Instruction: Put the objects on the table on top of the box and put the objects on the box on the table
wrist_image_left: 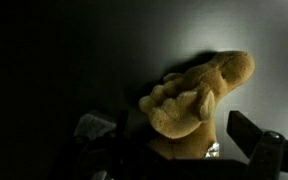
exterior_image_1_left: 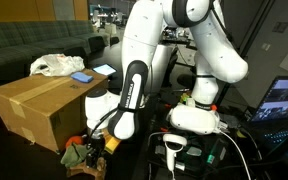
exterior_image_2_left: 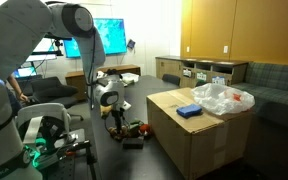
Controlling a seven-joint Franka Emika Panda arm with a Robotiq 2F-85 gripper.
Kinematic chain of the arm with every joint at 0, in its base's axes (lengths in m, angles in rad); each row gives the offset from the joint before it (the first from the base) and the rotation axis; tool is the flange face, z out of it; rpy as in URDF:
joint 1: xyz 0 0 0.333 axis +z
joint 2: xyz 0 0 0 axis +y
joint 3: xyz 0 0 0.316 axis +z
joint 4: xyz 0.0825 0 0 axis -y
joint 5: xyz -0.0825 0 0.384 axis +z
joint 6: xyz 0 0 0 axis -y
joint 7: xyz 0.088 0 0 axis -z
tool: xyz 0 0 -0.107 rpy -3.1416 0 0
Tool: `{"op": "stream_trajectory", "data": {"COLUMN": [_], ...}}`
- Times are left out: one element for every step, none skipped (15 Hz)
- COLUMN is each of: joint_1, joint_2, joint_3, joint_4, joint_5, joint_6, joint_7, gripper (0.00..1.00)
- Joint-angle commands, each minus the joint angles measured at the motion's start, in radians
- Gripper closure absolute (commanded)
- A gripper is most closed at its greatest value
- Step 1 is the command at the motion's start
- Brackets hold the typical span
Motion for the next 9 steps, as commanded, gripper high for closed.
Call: {"op": "stream_trajectory", "data": {"joint_1": [0.075,0.093,0.110,0.128,0.143,0.158,0.178,0.189,0.190], "joint_2": [0.024,0.027,0.026,0.030,0.034,0.036,0.044,0.056,0.057], "joint_3": [-0.038,-0.048,-0.057,-0.071,-0.082,-0.095,-0.114,-0.126,-0.128], "joint_4": [0.028,0.036,0.036,0.047,0.057,0.065,0.080,0.099,0.106], "joint_5": [0.011,0.010,0.009,0.005,0.003,-0.001,-0.004,-0.006,-0.008], "joint_6": [0.055,0.060,0.063,0.058,0.054,0.052,0.047,0.039,0.032], "joint_7": [0.027,0.029,0.029,0.029,0.027,0.025,0.027,0.025,0.013], "gripper": [0.00,0.00,0.00,0.00,0.00,0.00,0.00,0.00,0.00]}}
